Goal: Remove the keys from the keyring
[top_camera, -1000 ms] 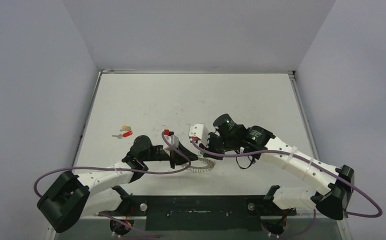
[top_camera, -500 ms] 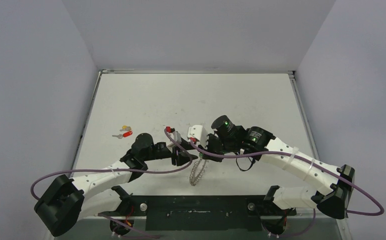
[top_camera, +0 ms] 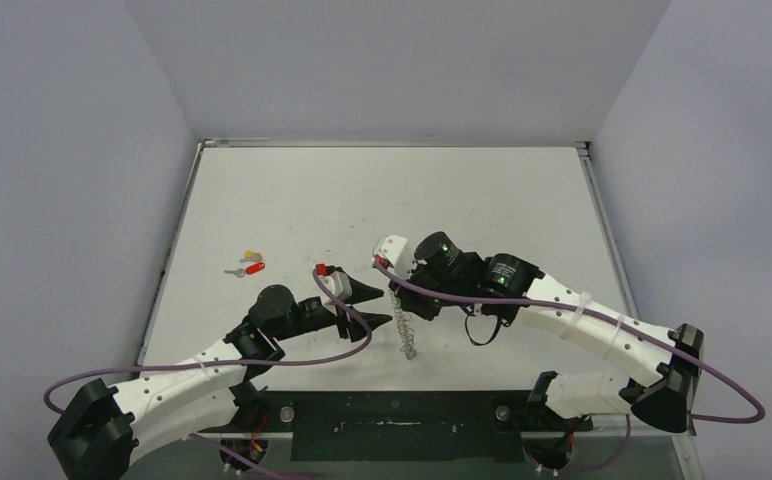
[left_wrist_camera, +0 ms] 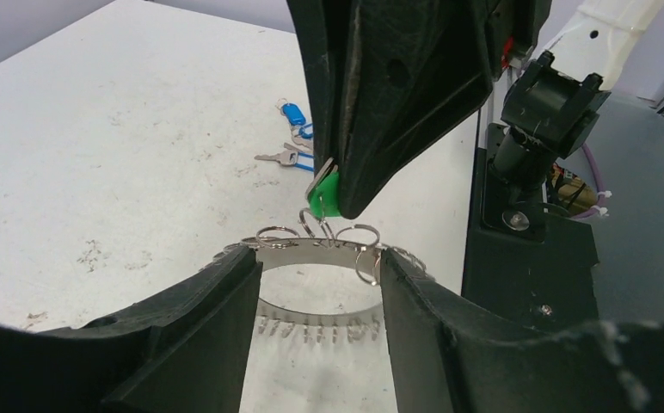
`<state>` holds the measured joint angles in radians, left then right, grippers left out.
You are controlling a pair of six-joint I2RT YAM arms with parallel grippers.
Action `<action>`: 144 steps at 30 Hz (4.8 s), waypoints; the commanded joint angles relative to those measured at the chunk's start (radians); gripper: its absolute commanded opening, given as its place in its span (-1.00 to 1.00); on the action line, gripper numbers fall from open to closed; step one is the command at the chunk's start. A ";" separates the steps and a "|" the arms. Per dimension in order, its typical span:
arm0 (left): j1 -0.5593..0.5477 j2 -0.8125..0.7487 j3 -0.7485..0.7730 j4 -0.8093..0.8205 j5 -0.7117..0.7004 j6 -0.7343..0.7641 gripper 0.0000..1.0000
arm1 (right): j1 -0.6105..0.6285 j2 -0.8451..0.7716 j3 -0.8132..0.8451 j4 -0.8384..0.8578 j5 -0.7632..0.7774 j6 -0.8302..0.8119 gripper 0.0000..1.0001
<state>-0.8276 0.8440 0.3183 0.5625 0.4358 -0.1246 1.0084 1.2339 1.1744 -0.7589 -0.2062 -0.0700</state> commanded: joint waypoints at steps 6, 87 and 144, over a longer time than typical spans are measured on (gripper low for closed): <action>-0.047 0.162 -0.024 0.237 -0.034 0.093 -0.02 | 0.044 0.024 0.045 0.091 0.076 0.161 -1.00; -0.169 0.158 0.023 0.144 -0.235 0.166 -0.05 | 0.061 -0.012 0.028 0.000 0.203 0.284 -1.00; -0.182 0.186 -0.077 0.420 -0.091 0.082 -1.00 | -0.080 -0.039 -0.117 -0.003 0.100 0.140 -1.00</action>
<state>-1.0069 1.0473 0.2508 0.8680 0.2813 0.0101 0.9722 1.1969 1.0847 -0.7807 -0.1577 0.1333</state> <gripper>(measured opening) 0.009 0.078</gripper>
